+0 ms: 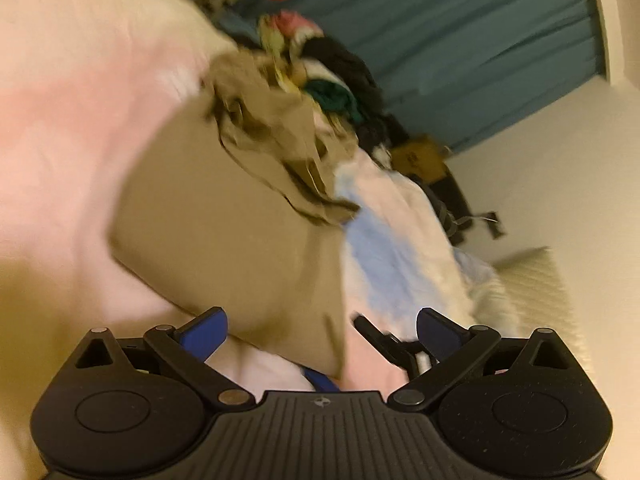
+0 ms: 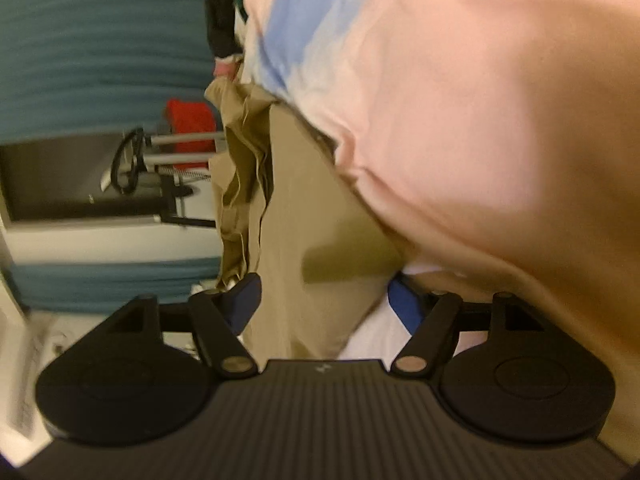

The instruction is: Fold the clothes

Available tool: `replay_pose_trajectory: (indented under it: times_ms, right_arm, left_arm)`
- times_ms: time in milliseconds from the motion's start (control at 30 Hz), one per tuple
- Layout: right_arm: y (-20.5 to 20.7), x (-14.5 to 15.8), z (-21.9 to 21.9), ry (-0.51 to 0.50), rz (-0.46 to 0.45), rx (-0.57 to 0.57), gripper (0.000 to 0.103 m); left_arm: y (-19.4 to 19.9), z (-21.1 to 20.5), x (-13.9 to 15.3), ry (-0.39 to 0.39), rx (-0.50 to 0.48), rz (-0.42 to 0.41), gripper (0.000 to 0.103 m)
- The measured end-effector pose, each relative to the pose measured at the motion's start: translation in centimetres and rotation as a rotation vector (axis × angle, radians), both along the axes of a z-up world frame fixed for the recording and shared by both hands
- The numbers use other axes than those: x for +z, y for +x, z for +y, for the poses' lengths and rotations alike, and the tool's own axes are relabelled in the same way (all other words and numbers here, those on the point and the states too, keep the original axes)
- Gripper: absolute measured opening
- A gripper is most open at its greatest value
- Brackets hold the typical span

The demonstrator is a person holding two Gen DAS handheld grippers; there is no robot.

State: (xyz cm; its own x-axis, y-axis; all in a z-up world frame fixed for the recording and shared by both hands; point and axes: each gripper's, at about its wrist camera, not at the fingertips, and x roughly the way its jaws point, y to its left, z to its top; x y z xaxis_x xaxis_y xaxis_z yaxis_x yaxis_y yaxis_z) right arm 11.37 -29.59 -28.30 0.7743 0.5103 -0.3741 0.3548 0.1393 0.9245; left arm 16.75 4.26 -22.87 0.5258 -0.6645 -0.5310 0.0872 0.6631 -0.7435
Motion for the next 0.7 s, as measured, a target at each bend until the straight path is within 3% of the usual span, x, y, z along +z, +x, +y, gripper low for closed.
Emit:
replay_pose_trajectory:
  times_ms: [100, 167, 233, 300, 433, 533, 700]
  right_arm:
    - [0.9, 0.2, 0.6, -0.049, -0.011, 0.035, 0.066]
    - [1.3, 0.3, 1.0, -0.070, -0.014, 0.062, 0.054]
    - [1.7, 0.1, 1.0, -0.064, -0.009, 0.081, 0.022]
    - [1.8, 0.2, 0.8, -0.050, -0.018, 0.090, 0.013]
    - [1.9, 2.5, 0.7, -0.061, -0.127, 0.092, 0.009]
    - [1.4, 5.3, 1.0, -0.157, -0.233, 0.105, 0.008]
    - [1.2, 5.0, 0.0, -0.143, -0.229, 0.081, 0.008]
  left_arm:
    - [0.7, -0.1, -0.7, -0.120, -0.045, 0.038, 0.102]
    - [1.3, -0.9, -2.0, -0.159, -0.076, 0.086, 0.102]
    - [1.8, -1.3, -3.1, -0.186, -0.094, 0.122, 0.101]
    - [2.2, -1.7, -3.9, -0.206, -0.104, 0.150, 0.101]
    - [2.5, -1.5, -4.3, -0.261, -0.065, 0.142, 0.101]
    - [2.6, -0.3, -4.6, -0.263, 0.059, 0.150, 0.100]
    - [2.1, 2.7, -5.2, -0.242, 0.275, 0.133, 0.090]
